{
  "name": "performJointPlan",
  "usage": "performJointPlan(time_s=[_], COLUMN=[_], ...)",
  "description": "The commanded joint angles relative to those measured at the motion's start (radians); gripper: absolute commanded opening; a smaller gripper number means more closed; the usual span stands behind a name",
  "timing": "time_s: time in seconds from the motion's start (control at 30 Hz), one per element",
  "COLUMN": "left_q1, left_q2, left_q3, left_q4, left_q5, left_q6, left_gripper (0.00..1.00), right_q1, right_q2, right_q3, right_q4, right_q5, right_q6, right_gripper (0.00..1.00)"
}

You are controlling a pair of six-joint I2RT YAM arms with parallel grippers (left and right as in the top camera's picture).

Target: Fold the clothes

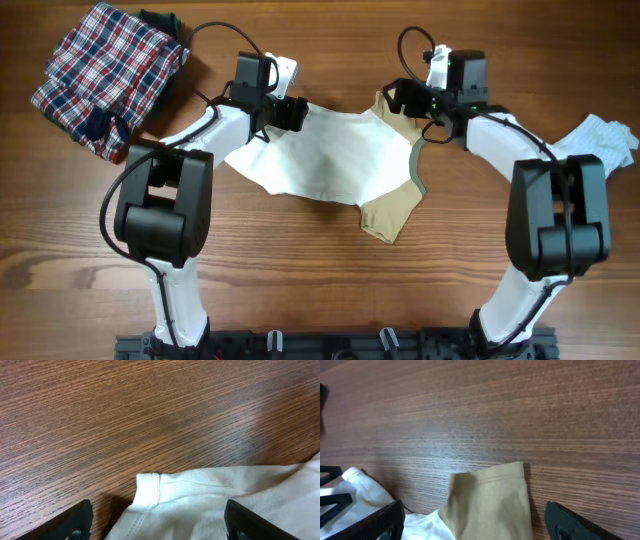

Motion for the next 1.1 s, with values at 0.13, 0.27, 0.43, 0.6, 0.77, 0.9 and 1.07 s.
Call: performJointPlan(time_s=[0.13,0.27,0.43,0.6,0.77,0.9,1.07], left_q1=[0.001,0.000,-0.001,-0.001,-0.002,-0.010,-0.015], left_q2=[0.015,0.018,0.019,0.020,0.040,0.059,0.062], left_q3=[-0.004,-0.004,-0.004,-0.004,-0.004,-0.004,-0.004], left_q4=[0.002,-0.005,-0.010,-0.013,-0.013,-0.013,-0.013], left_q5=[0.032,0.032,0.032,0.033,0.048,0.055,0.055], left_q6=[0.011,0.012,0.012,0.012,0.011,0.011,0.012], left_gripper=[0.72,0.70,0.70,0.65,0.63,0.60,0.50], right_q1=[0.003,0.003,0.003,0.003,0.003,0.012,0.040], right_q2=[0.032,0.034,0.066,0.087,0.101,0.103,0.103], right_q3=[0.012,0.012,0.012,0.012,0.012,0.012,0.012], right_q4=[0.014,0.011,0.010,0.018,0.022,0.027,0.033], right_q5=[0.007,0.014,0.013,0.010,0.006,0.002,0.011], right_q6=[-0.005,-0.008,-0.005,0.002,0.003,0.002,0.002], right_gripper=[0.90,0.90,0.90,0.90,0.90,0.81,0.42])
